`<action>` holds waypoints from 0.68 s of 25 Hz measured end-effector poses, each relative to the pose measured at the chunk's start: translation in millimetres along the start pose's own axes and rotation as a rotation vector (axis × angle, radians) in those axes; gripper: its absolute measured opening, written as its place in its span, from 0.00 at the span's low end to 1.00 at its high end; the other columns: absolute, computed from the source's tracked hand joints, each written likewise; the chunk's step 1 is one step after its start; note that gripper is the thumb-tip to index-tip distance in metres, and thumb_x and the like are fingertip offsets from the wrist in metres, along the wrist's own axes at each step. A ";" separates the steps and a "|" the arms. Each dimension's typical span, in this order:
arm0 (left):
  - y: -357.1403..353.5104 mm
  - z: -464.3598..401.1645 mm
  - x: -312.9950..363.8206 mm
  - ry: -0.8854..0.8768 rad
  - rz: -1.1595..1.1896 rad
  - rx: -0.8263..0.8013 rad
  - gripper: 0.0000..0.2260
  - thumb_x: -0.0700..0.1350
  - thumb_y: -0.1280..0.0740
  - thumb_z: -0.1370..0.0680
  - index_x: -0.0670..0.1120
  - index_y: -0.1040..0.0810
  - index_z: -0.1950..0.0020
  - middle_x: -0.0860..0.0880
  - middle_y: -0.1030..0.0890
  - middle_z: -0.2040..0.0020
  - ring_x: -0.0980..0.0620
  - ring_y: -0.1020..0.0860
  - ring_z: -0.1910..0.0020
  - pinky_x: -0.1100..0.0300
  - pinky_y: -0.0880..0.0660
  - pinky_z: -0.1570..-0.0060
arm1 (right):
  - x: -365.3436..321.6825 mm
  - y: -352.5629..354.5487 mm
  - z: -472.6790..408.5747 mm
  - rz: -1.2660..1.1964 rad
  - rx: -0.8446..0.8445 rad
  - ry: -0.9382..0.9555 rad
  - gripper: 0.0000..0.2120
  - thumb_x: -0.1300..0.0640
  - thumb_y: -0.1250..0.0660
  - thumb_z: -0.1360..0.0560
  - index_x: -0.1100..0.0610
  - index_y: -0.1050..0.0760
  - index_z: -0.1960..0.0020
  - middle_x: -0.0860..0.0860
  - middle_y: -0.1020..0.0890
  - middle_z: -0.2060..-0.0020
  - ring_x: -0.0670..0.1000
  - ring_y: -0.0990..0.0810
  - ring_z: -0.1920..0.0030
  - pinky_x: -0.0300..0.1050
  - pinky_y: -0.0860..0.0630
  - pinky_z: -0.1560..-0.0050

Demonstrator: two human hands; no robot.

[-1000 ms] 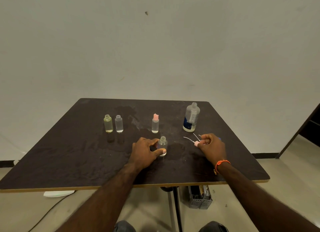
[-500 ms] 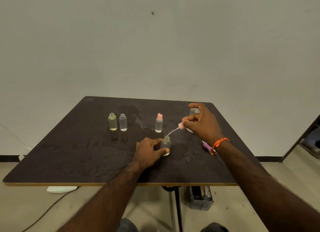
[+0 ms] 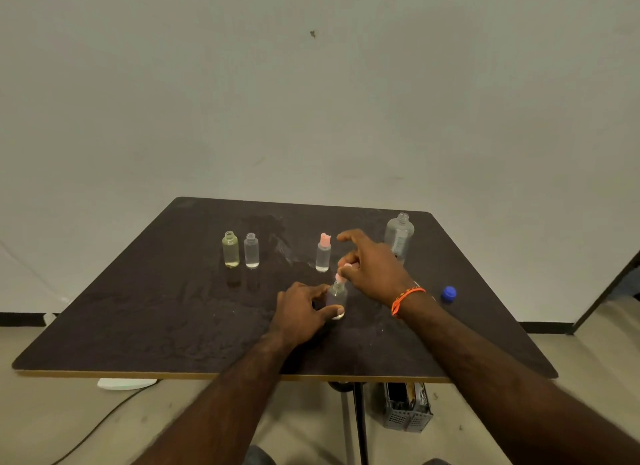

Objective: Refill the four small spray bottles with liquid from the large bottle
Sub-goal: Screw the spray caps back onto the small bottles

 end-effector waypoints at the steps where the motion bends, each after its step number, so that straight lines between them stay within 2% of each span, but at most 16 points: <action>1: -0.2 0.3 -0.5 -0.005 0.003 0.007 0.25 0.74 0.32 0.29 0.63 0.17 0.38 0.64 0.16 0.52 0.59 0.20 0.48 0.44 0.23 0.40 | 0.3 -7.4 -1.4 0.010 -0.021 0.010 0.25 0.60 0.31 0.26 0.48 0.33 0.32 0.48 0.15 0.57 0.44 0.16 0.56 0.49 0.19 0.46; 4: -1.2 1.1 -1.9 0.002 0.017 0.004 0.26 0.73 0.31 0.29 0.60 0.17 0.38 0.64 0.16 0.52 0.59 0.21 0.49 0.43 0.23 0.41 | 5.6 -23.1 -5.9 0.058 -0.078 -0.007 0.25 0.59 0.30 0.24 0.48 0.33 0.30 0.49 0.15 0.50 0.48 0.16 0.51 0.50 0.20 0.42; 6: 1.1 2.2 1.5 0.008 0.022 0.004 0.23 0.70 0.29 0.28 0.60 0.17 0.37 0.63 0.16 0.50 0.58 0.22 0.46 0.43 0.25 0.39 | 10.5 -26.1 -7.5 0.054 -0.052 -0.027 0.23 0.58 0.29 0.24 0.48 0.32 0.32 0.48 0.15 0.52 0.47 0.17 0.51 0.51 0.20 0.42; 7: 2.8 2.4 4.8 0.002 0.027 0.018 0.22 0.66 0.28 0.26 0.60 0.18 0.35 0.62 0.17 0.47 0.57 0.23 0.43 0.44 0.27 0.36 | 11.8 -26.4 -7.9 0.049 -0.028 -0.034 0.22 0.57 0.29 0.24 0.48 0.31 0.34 0.48 0.15 0.54 0.46 0.17 0.53 0.51 0.19 0.43; 9: 4.1 2.9 9.8 0.030 0.057 0.017 0.27 0.60 0.26 0.24 0.56 0.23 0.26 0.56 0.19 0.38 0.56 0.26 0.37 0.46 0.30 0.31 | 15.3 -25.6 -7.7 0.035 0.032 -0.056 0.20 0.55 0.27 0.25 0.48 0.30 0.38 0.46 0.16 0.57 0.45 0.17 0.55 0.49 0.19 0.46; 10: 3.6 2.9 9.5 0.061 0.077 0.010 0.29 0.58 0.25 0.23 0.54 0.25 0.24 0.54 0.20 0.37 0.55 0.27 0.36 0.46 0.31 0.29 | 18.6 -25.6 -7.3 0.034 0.054 -0.080 0.20 0.53 0.25 0.27 0.48 0.30 0.39 0.46 0.17 0.58 0.45 0.18 0.56 0.48 0.19 0.47; 12: 2.2 2.4 9.9 0.071 0.112 -0.010 0.24 0.56 0.24 0.24 0.57 0.22 0.27 0.59 0.21 0.44 0.56 0.27 0.39 0.45 0.30 0.30 | 23.8 -27.6 -5.2 0.018 0.018 -0.121 0.27 0.49 0.23 0.30 0.48 0.32 0.37 0.45 0.18 0.54 0.45 0.18 0.54 0.44 0.20 0.48; 14: 2.0 1.9 11.4 0.039 0.100 -0.031 0.21 0.56 0.24 0.24 0.63 0.20 0.32 0.63 0.22 0.49 0.57 0.27 0.42 0.44 0.29 0.33 | 27.7 -33.7 -3.0 -0.094 -0.068 -0.118 0.32 0.52 0.23 0.30 0.49 0.34 0.31 0.46 0.20 0.43 0.46 0.19 0.45 0.42 0.21 0.44; 15: 2.7 1.6 11.9 0.031 0.100 -0.028 0.21 0.57 0.24 0.24 0.64 0.21 0.32 0.62 0.21 0.49 0.57 0.27 0.42 0.43 0.29 0.33 | 28.0 -35.1 -1.9 -0.131 -0.086 -0.102 0.31 0.55 0.25 0.28 0.48 0.34 0.29 0.47 0.20 0.40 0.46 0.20 0.42 0.41 0.22 0.42; 16: 3.7 1.9 13.0 0.030 0.104 -0.020 0.21 0.57 0.24 0.24 0.64 0.21 0.31 0.61 0.20 0.48 0.57 0.26 0.43 0.43 0.29 0.34 | 28.8 -35.4 -1.6 -0.121 -0.072 -0.087 0.29 0.57 0.27 0.26 0.47 0.33 0.29 0.47 0.19 0.40 0.46 0.19 0.42 0.43 0.22 0.41; 17: 3.5 1.3 13.2 0.029 0.102 -0.012 0.21 0.57 0.25 0.24 0.64 0.21 0.32 0.60 0.19 0.48 0.56 0.26 0.43 0.43 0.28 0.34 | 30.6 -33.8 -2.3 -0.079 -0.033 -0.085 0.26 0.56 0.27 0.26 0.46 0.32 0.31 0.48 0.16 0.45 0.46 0.18 0.46 0.45 0.21 0.42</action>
Point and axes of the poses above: each hand's wrist, its own z-axis away from the middle knuckle, its own y-axis out of the back of the hand, x = y × z, the point moved 6 cm from there along -z, towards the middle knuckle
